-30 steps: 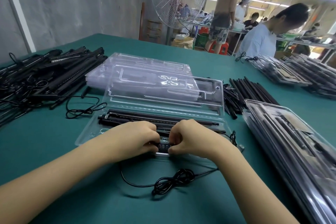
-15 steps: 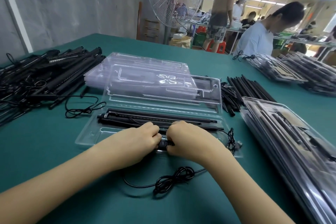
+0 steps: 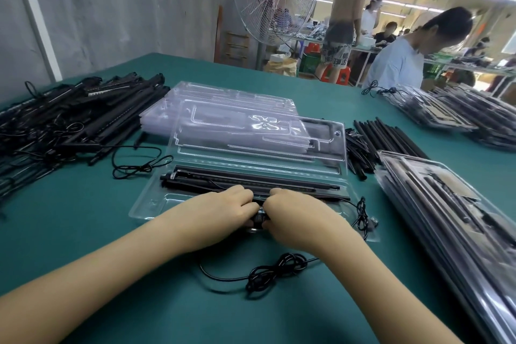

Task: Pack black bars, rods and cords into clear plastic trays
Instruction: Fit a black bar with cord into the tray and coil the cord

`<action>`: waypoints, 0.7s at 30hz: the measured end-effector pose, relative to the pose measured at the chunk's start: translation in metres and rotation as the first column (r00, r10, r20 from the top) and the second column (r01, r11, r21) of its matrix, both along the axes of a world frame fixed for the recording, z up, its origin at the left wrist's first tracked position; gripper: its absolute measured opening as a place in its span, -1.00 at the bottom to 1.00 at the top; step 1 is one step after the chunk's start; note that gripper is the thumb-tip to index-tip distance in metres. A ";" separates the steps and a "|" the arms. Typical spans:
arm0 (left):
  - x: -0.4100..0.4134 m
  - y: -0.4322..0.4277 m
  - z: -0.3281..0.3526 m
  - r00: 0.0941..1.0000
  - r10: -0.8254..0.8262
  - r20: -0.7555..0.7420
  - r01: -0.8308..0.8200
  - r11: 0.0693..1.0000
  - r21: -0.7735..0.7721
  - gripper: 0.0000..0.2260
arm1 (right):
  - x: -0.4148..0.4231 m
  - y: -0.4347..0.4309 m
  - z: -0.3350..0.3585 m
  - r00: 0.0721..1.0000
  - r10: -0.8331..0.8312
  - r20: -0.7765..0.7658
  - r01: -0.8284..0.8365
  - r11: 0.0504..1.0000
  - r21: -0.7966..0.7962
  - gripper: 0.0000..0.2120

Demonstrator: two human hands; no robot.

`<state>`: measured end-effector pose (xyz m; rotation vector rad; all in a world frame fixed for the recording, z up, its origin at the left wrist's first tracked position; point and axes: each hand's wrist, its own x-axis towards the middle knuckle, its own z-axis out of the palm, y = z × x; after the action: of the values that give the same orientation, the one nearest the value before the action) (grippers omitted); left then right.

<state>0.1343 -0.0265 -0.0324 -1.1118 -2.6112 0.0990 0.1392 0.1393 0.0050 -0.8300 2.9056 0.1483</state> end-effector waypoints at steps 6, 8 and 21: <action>0.002 0.002 -0.001 0.993 -0.077 -0.094 0.080 0.997 0.021 -0.74 | 0.010 0.002 -0.014 0.995 0.016 -0.097 -0.018 1.000 -0.025 -0.86; 0.001 0.002 -0.004 0.994 -0.068 -0.089 0.073 0.995 0.062 -0.75 | 0.012 0.002 -0.014 0.992 0.021 -0.121 -0.023 1.000 -0.021 -0.83; -0.008 0.002 -0.003 0.959 0.000 0.283 -0.083 0.956 0.282 -0.73 | 0.005 0.010 -0.016 0.995 -0.048 -0.086 0.033 0.985 -0.172 -0.85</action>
<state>0.1262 -0.0249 -0.0353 -1.0276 -2.7727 -0.4541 0.1437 0.1493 -0.0113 -0.8074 3.0516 -0.0695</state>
